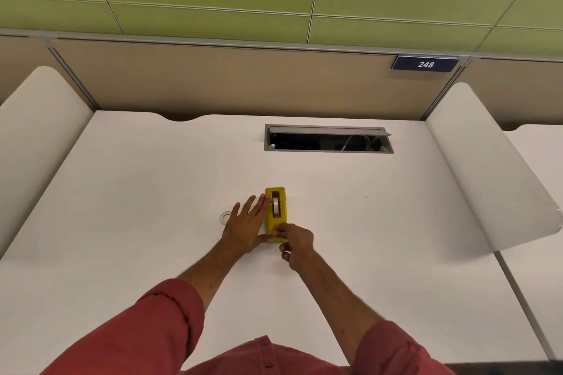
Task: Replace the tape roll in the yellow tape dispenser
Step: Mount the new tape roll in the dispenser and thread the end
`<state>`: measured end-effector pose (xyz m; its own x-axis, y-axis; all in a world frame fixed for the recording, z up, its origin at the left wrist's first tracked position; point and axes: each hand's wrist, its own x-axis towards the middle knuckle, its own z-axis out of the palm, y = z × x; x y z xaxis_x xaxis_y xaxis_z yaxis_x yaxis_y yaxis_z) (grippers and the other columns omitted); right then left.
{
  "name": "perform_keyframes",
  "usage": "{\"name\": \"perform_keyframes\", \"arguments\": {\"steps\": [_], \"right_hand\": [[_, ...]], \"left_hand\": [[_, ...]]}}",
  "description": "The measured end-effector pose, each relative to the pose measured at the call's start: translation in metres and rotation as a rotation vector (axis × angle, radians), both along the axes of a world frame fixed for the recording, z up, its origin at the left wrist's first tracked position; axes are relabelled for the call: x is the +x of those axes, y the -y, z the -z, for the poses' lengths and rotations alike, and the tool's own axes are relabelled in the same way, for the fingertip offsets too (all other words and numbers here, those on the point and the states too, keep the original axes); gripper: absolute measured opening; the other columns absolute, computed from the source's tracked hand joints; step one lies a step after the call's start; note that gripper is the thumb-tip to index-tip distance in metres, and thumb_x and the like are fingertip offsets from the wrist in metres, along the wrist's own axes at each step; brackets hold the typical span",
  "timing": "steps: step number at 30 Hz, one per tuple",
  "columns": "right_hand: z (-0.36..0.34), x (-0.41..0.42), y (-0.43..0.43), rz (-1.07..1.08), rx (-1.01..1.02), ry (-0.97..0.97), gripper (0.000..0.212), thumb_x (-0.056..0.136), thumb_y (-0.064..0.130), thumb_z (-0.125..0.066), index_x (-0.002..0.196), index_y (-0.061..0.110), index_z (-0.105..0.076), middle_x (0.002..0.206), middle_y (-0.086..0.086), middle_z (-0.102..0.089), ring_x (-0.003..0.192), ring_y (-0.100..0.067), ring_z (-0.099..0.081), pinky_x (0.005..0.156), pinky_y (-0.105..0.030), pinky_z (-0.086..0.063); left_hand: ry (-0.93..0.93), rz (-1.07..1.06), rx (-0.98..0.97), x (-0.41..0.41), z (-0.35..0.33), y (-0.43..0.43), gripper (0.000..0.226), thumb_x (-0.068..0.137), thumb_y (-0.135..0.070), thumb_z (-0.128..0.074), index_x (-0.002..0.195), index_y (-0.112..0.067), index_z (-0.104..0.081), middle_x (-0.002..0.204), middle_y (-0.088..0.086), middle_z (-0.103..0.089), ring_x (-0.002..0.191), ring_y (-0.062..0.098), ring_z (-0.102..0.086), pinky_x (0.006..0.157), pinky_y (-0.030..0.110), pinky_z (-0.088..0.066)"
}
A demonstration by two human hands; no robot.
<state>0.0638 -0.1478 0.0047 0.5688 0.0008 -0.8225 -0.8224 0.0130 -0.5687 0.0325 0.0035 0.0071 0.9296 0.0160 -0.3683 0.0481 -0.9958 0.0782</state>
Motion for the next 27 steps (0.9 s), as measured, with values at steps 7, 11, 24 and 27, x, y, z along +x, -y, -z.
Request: {"name": "perform_keyframes", "arguments": {"steps": [7, 11, 24, 27], "right_hand": [[0.01, -0.022, 0.006, -0.007, -0.007, 0.066, 0.011, 0.089, 0.014, -0.076, 0.079, 0.01, -0.079, 0.093, -0.015, -0.085, 0.043, -0.018, -0.04, 0.045, -0.02, -0.032], [0.019, -0.033, 0.01, -0.011, -0.043, 0.092, 0.011, 0.089, 0.02, -0.079, 0.082, 0.012, -0.082, 0.095, -0.013, -0.085, 0.045, -0.018, -0.042, 0.046, -0.021, -0.033], [0.029, -0.041, 0.013, -0.015, -0.086, 0.11, 0.018, 0.087, 0.014, -0.073, 0.094, -0.001, -0.081, 0.091, -0.015, -0.085, 0.041, -0.019, -0.042, 0.045, -0.021, -0.03], [0.031, -0.043, 0.015, -0.005, -0.091, 0.12, 0.018, 0.088, 0.014, -0.072, 0.093, -0.001, -0.081, 0.088, -0.014, -0.085, 0.04, -0.02, -0.042, 0.046, -0.021, -0.031]], "left_hand": [[-0.004, 0.013, 0.04, 0.0, -0.001, 0.002, 0.104, 0.104, -0.057, -0.059, 0.173, -0.016, 0.006, 0.183, 0.002, 0.008, 0.172, 0.026, 0.0, 0.139, 0.054, -0.016], [-0.02, 0.004, 0.018, -0.002, 0.001, 0.003, 0.105, 0.104, -0.056, -0.06, 0.173, -0.016, 0.007, 0.183, 0.001, 0.008, 0.172, 0.026, 0.001, 0.139, 0.054, -0.015], [-0.012, 0.006, 0.042, -0.001, 0.003, 0.001, 0.103, 0.104, -0.061, -0.058, 0.174, -0.017, 0.003, 0.184, 0.002, 0.001, 0.172, 0.028, -0.002, 0.139, 0.055, -0.015], [-0.015, 0.005, 0.036, -0.001, 0.003, 0.001, 0.103, 0.103, -0.061, -0.058, 0.174, -0.017, 0.003, 0.184, 0.002, 0.001, 0.172, 0.027, -0.002, 0.139, 0.055, -0.015]]}}
